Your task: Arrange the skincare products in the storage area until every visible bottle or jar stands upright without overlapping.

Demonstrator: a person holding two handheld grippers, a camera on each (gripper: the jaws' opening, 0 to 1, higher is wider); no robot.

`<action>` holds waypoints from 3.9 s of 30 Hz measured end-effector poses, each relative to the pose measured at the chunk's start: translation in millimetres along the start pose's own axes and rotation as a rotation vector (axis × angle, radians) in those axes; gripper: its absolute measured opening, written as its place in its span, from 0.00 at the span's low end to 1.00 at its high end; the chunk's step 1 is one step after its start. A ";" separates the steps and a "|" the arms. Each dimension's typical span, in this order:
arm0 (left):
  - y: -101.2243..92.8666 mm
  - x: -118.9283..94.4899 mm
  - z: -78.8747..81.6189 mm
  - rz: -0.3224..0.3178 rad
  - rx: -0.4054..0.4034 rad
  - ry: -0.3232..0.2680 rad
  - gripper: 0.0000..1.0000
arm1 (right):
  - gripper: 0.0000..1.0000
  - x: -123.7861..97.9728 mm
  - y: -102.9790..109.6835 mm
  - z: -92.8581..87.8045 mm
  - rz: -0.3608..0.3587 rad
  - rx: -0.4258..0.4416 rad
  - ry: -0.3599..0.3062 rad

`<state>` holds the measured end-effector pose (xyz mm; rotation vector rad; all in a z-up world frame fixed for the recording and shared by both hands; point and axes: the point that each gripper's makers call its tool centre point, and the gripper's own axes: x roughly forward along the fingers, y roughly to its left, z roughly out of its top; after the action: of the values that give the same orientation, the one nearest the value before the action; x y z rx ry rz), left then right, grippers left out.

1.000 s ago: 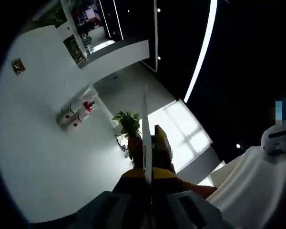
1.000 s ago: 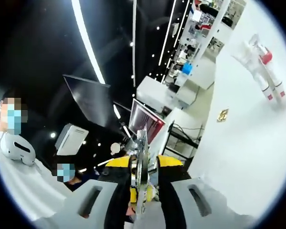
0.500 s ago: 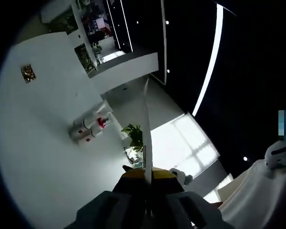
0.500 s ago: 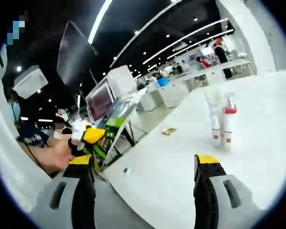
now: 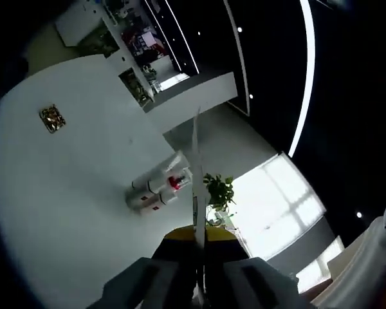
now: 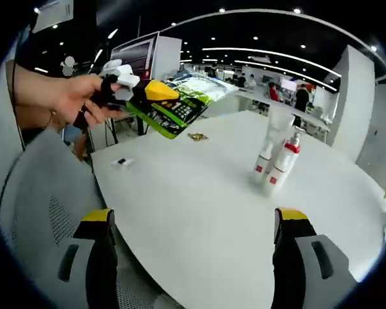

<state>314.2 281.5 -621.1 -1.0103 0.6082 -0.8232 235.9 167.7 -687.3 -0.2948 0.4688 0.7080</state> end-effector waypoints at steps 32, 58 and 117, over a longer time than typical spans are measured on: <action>139.7 106.6 14.6 0.332 -0.187 0.138 0.02 | 0.89 4.1 -5.6 -23.7 -0.006 0.047 0.111; 161.7 133.9 7.3 0.410 -0.202 0.192 0.04 | 0.81 4.1 0.6 -34.5 0.021 0.004 0.160; 156.4 88.0 59.9 0.530 0.345 0.281 0.49 | 0.75 4.7 1.3 -39.6 0.030 -0.028 0.187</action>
<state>458.0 283.0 -744.1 -0.3872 0.8907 -0.5699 225.8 154.9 -723.8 -0.3830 0.6428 0.7200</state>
